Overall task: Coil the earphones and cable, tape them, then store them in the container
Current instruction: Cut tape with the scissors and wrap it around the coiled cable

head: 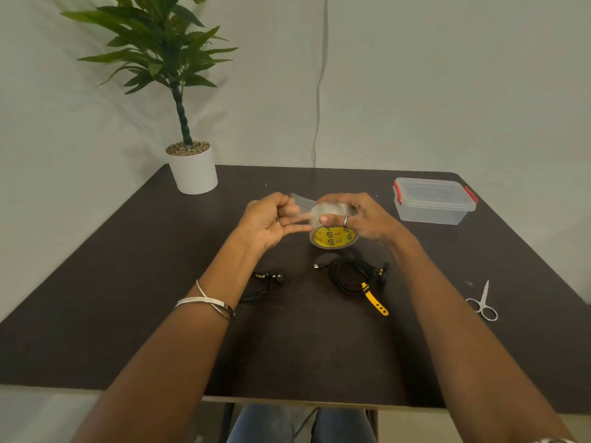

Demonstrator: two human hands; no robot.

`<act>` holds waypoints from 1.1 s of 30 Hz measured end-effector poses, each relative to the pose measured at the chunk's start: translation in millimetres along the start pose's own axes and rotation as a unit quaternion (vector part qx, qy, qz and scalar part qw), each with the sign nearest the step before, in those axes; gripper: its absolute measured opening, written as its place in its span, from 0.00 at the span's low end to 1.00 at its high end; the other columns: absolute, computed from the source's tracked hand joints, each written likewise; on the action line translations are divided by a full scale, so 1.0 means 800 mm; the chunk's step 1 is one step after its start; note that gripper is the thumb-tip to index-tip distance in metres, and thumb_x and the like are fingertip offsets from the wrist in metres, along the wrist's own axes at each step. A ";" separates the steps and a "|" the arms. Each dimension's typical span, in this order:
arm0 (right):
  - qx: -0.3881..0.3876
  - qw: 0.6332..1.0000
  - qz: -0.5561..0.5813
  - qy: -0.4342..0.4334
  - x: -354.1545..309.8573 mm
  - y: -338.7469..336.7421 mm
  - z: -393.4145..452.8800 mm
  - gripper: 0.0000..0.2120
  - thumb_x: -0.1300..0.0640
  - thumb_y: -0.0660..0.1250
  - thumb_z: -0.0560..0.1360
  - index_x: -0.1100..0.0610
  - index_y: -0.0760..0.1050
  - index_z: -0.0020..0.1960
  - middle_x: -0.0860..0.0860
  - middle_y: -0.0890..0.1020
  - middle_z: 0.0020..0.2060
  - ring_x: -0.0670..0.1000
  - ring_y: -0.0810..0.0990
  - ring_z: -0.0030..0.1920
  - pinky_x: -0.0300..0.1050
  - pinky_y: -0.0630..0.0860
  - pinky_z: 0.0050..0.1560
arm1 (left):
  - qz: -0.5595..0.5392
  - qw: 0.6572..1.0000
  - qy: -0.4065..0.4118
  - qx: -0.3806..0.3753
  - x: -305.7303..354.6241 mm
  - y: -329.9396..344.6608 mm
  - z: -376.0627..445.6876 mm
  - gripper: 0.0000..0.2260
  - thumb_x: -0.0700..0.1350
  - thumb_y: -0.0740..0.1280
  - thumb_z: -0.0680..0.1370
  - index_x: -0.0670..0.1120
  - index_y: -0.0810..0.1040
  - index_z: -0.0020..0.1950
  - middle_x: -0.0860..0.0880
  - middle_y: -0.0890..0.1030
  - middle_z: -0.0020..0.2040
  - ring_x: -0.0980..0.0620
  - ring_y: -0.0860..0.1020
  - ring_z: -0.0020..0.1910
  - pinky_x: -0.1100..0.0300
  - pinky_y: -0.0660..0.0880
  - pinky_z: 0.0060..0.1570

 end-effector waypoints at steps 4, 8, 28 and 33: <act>0.003 0.999 0.034 0.025 0.003 -0.006 0.002 0.16 0.51 0.74 0.71 0.52 0.80 0.57 0.50 0.84 0.50 0.48 0.82 0.51 0.43 0.78 0.52 | 0.039 0.999 -0.013 -0.013 0.006 -0.008 0.007 0.05 0.34 0.61 0.78 0.34 0.76 0.46 0.39 0.78 0.35 0.35 0.82 0.46 0.35 0.78 0.41; -0.005 0.999 0.024 0.038 0.005 -0.009 -0.002 0.22 0.51 0.74 0.70 0.51 0.77 0.63 0.49 0.81 0.56 0.48 0.80 0.56 0.39 0.77 0.52 | 0.067 0.997 -0.046 0.016 -0.011 -0.019 0.010 0.05 0.36 0.63 0.78 0.35 0.78 0.47 0.38 0.82 0.38 0.35 0.82 0.43 0.35 0.78 0.45; 0.400 0.748 -0.297 0.438 0.029 -0.057 -0.202 0.15 0.52 0.68 0.76 0.64 0.75 0.54 0.64 0.74 0.60 0.66 0.69 0.63 0.61 0.66 0.62 | -0.001 0.999 -0.036 0.018 -0.037 -0.010 0.020 0.03 0.37 0.67 0.77 0.38 0.79 0.49 0.43 0.84 0.33 0.40 0.82 0.45 0.42 0.79 0.43; 0.437 0.716 -0.298 0.456 0.032 -0.054 -0.219 0.12 0.57 0.67 0.77 0.66 0.74 0.52 0.68 0.75 0.57 0.67 0.71 0.59 0.59 0.69 0.59 | -0.011 0.999 -0.036 0.015 -0.040 -0.004 0.008 0.09 0.37 0.68 0.76 0.37 0.78 0.56 0.39 0.83 0.45 0.41 0.82 0.49 0.45 0.80 0.43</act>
Point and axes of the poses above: each hand's wrist, its own z-axis towards the middle knuckle, its own y-axis out of the palm, x = y × z, the point moved 1 cm from there along z, towards the middle knuckle
